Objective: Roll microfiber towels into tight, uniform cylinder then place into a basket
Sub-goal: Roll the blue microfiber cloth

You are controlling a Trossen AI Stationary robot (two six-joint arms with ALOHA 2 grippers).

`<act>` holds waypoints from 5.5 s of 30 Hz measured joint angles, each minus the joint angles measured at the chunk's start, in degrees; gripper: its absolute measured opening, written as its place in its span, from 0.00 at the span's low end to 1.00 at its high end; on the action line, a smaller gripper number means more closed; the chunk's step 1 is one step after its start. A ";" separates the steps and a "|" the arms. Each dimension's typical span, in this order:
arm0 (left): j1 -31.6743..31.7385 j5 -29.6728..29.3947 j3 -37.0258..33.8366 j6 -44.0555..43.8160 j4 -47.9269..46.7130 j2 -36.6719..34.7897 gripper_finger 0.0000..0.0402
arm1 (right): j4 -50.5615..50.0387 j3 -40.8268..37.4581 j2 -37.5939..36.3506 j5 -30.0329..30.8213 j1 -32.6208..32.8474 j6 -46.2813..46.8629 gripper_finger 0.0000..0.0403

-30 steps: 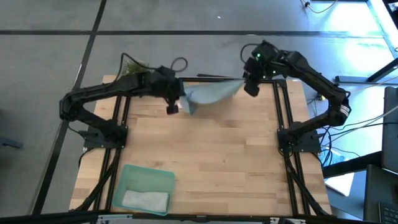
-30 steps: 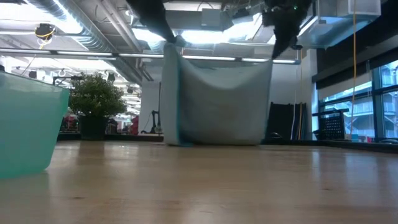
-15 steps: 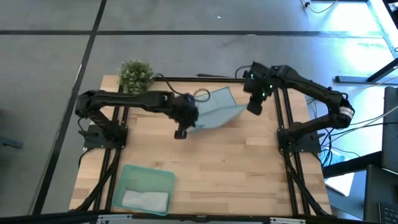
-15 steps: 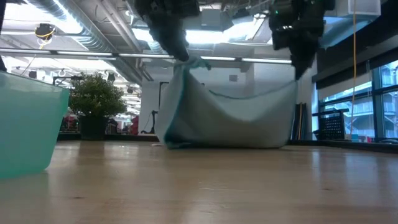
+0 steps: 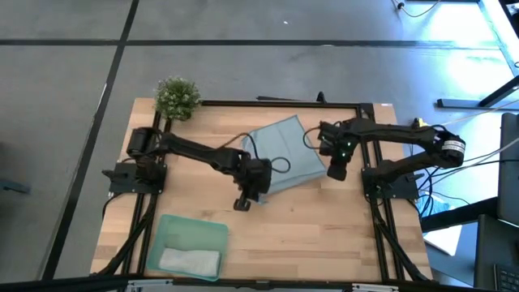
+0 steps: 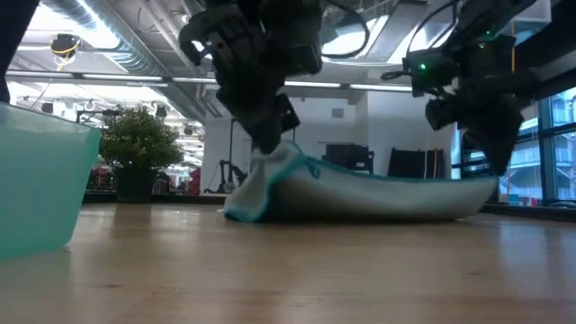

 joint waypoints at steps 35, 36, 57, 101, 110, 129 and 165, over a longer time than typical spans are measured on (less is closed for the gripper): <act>-5.54 0.35 2.59 -13.23 -3.86 4.05 0.18 | 9.38 1.51 0.02 -8.36 5.17 -3.11 0.31; -5.33 0.40 3.18 -12.42 -6.43 3.37 0.18 | 9.85 2.08 0.02 -8.36 5.17 -3.62 0.31; 17.61 -21.13 3.35 -22.48 -16.33 -2.14 0.18 | 30.32 -3.55 12.05 -6.36 5.09 -3.65 0.31; 15.01 -17.45 1.03 -19.17 -19.44 -0.84 0.18 | 12.99 6.38 9.27 -20.03 10.17 -10.81 0.27; 15.01 -17.52 1.03 -14.79 -19.35 -0.84 0.18 | 41.84 -0.40 9.27 -15.80 25.04 7.52 0.27; 14.99 -16.03 1.03 -16.31 -18.84 -0.84 0.18 | 57.81 -10.07 10.03 -7.78 33.04 5.51 0.27; 15.01 -16.05 1.03 -9.18 -18.62 -0.87 0.18 | 83.15 -9.25 28.02 -6.87 33.42 32.77 0.01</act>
